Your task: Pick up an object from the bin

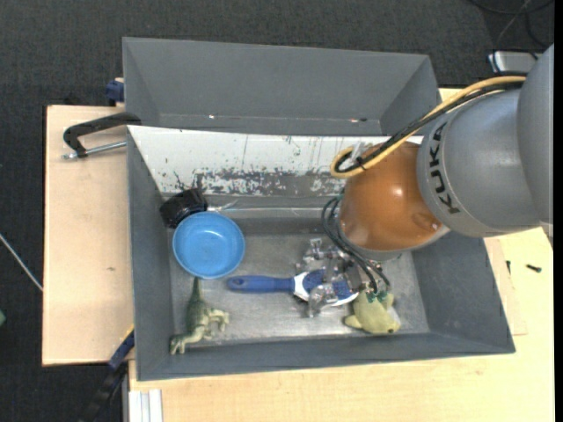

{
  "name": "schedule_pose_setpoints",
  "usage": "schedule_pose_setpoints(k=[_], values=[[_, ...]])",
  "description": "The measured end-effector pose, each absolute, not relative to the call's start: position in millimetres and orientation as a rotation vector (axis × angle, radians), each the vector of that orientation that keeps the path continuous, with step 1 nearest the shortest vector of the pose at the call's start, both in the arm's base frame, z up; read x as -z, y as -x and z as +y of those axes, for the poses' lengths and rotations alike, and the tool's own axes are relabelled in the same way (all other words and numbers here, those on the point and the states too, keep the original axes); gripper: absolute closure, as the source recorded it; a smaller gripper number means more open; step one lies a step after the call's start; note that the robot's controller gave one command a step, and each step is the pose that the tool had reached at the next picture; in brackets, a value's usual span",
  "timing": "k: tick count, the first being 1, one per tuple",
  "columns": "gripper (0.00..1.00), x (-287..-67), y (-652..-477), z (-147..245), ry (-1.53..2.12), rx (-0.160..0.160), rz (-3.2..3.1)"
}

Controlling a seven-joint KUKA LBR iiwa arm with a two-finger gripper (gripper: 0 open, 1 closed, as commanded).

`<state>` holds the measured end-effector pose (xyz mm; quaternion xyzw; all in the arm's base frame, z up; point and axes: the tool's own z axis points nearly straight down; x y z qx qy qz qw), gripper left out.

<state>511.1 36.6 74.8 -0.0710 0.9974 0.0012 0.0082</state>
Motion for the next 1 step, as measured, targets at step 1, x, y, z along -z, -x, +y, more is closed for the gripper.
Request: schedule_pose_setpoints(k=[1], values=[[1.00, -236.8, -525.2, 21.5, 0.201, 0.000, 3.122]])
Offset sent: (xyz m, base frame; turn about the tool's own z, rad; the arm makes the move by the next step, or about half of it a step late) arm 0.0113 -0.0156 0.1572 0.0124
